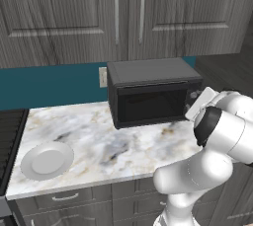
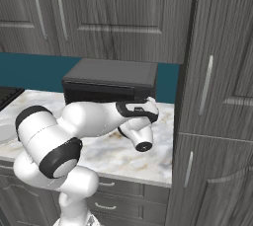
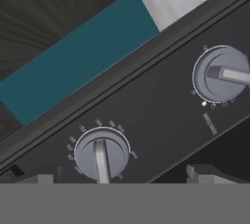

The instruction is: Pull the toaster oven rack outwards. Pick up the baguette from the plate and place it on the toaster oven rack. Close the toaster oven door fully and set the temperature to the lowest setting.

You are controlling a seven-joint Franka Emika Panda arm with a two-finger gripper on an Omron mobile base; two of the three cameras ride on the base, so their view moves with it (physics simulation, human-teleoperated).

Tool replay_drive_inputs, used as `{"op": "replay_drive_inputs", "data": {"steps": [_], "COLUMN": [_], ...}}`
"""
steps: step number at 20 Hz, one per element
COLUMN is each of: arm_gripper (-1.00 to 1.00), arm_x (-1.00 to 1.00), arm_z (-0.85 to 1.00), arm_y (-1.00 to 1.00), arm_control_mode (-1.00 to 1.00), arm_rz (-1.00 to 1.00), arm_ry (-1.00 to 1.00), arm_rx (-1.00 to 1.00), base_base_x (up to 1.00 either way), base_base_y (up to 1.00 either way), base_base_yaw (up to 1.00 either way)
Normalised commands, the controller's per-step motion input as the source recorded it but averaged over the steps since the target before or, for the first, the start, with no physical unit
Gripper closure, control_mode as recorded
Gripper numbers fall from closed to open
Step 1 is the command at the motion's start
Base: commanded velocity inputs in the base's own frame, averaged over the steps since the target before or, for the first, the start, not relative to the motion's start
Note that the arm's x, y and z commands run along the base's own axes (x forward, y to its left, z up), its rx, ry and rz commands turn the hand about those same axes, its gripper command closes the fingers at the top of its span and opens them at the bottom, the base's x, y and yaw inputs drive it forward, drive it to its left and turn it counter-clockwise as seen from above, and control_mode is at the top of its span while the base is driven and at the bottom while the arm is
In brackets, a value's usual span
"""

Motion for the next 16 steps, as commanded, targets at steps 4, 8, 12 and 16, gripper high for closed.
{"op": "replay_drive_inputs", "data": {"steps": [4,8,12,16], "arm_gripper": [-1.0,-1.0,-1.0,-1.0], "arm_x": [0.0,0.0,0.0,0.0], "arm_z": [0.0,0.0,0.0,0.0], "arm_y": [-0.01,-0.06,-0.1,-0.09], "arm_control_mode": [-1.0,-1.0,-1.0,-1.0], "arm_rz": [0.0,0.0,0.0,0.0], "arm_ry": [0.0,0.0,0.0,0.0], "arm_rx": [0.0,0.0,0.01,0.0], "base_base_x": [0.0,0.0,0.0,0.0], "base_base_y": [0.0,0.0,0.0,0.0], "base_base_yaw": [0.0,0.0,0.0,0.0]}}
